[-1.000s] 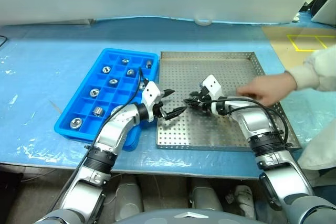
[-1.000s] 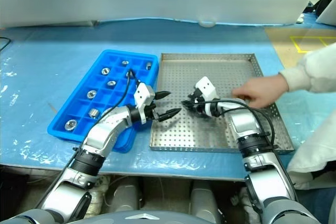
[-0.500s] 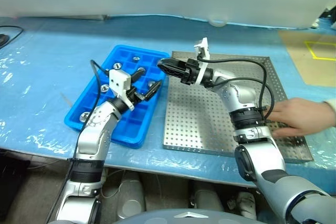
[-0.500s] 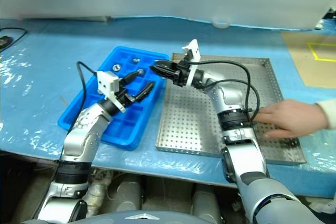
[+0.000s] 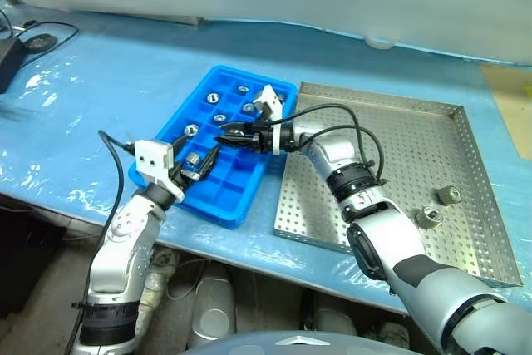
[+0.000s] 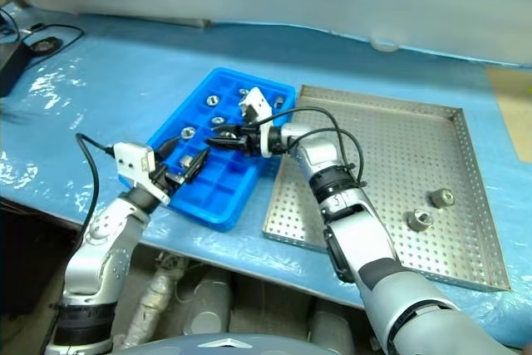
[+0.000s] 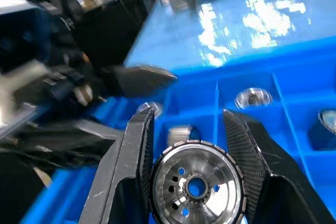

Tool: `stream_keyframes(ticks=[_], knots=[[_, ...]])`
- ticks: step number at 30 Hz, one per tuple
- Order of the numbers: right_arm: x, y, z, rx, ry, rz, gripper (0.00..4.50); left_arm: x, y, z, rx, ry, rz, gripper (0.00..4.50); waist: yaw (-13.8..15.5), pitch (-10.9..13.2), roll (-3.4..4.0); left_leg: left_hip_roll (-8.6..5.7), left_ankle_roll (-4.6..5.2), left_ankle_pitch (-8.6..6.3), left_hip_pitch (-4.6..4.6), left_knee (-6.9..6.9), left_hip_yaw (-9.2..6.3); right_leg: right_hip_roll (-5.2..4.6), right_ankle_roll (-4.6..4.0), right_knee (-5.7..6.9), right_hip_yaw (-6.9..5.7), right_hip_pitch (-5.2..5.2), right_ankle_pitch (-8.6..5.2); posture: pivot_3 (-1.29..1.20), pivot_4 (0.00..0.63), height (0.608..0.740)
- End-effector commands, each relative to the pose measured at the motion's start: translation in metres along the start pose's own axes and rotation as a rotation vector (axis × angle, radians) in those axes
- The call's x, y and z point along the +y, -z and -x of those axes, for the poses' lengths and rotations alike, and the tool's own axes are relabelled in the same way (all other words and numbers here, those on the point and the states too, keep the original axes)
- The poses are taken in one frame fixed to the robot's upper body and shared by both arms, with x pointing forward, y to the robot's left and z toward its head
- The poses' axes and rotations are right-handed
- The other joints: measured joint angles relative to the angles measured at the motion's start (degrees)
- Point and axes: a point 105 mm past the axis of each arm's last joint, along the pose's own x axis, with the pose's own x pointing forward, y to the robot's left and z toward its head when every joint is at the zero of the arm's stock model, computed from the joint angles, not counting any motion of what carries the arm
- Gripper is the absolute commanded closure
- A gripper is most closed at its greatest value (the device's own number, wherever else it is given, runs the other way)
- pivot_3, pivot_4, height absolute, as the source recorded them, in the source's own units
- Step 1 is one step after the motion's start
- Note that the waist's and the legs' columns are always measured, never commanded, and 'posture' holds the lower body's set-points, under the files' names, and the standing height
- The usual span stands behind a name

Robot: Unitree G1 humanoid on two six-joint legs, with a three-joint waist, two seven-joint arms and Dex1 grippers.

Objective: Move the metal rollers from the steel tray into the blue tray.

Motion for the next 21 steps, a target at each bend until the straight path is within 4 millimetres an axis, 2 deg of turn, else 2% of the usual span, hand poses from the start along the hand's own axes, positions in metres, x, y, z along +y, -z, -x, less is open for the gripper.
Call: stream_keyframes(ticks=[1, 9, 11, 13, 16, 18, 21], knots=[[-0.009, -0.009, -0.009, 0.006, 0.068, 0.039, 2.83, 0.000, -0.020, 0.007, -0.056, -0.016, -0.052, 0.22, 0.85, 0.01, 0.03, 0.00, -0.01, 0.00, -0.01, -0.01, -0.07, 0.00, -0.01, 0.01, -0.03, 0.00, -0.01, 0.63, 0.150, 0.740], [-0.015, -0.004, -0.017, 0.040, 0.111, 0.063, 2.83, 0.001, -0.019, 0.015, -0.033, -0.032, -0.081, 0.22, 5.08, 0.05, 0.10, 0.02, -0.15, 0.08, -0.19, -0.07, -0.58, 0.06, -0.14, 0.03, -0.42, 0.04, -0.10, 0.66, 0.150, 0.740], [-0.016, -0.003, -0.015, 0.043, 0.109, 0.066, 2.11, 0.000, -0.018, 0.014, -0.028, -0.024, -0.082, 0.22, 5.78, 0.05, 0.10, 0.03, -0.16, 0.09, -0.19, -0.08, -0.61, 0.07, -0.14, 0.04, -0.44, 0.05, -0.10, 0.65, 0.150, 0.740], [-0.017, -0.002, -0.014, 0.046, 0.111, 0.068, 1.61, -0.001, -0.017, 0.011, -0.025, -0.012, -0.082, 0.22, 6.50, 0.07, 0.15, 0.03, -0.17, 0.09, -0.18, -0.07, -0.62, 0.07, -0.14, 0.06, -0.44, 0.06, -0.10, 0.63, 0.150, 0.740], [-0.023, -0.002, -0.007, 0.040, 0.148, 0.065, 0.52, -0.007, -0.016, 0.003, -0.017, 0.036, -0.079, 0.22, 6.94, 0.13, 0.24, 0.02, -0.20, 0.11, -0.17, -0.06, -0.66, 0.07, -0.14, 0.12, -0.47, 0.08, -0.10, 0.58, 0.150, 0.740], [-0.027, -0.004, -0.003, 0.027, 0.174, 0.065, 0.02, -0.010, -0.015, -0.003, -0.017, 0.067, -0.072, 0.22, 6.95, 0.14, 0.28, 0.02, -0.24, 0.13, -0.17, -0.04, -0.68, 0.06, -0.14, 0.17, -0.51, 0.11, -0.09, 0.51, 0.150, 0.740], [-0.037, -0.013, 0.013, -0.031, 0.228, 0.063, 0.02, -0.020, -0.014, -0.019, -0.017, 0.148, -0.059, 0.22, 6.58, 0.15, 0.31, 0.01, -0.27, 0.15, -0.13, 0.04, -0.68, 0.06, -0.14, 0.28, -0.49, 0.14, -0.08, 0.44, 0.150, 0.740]])
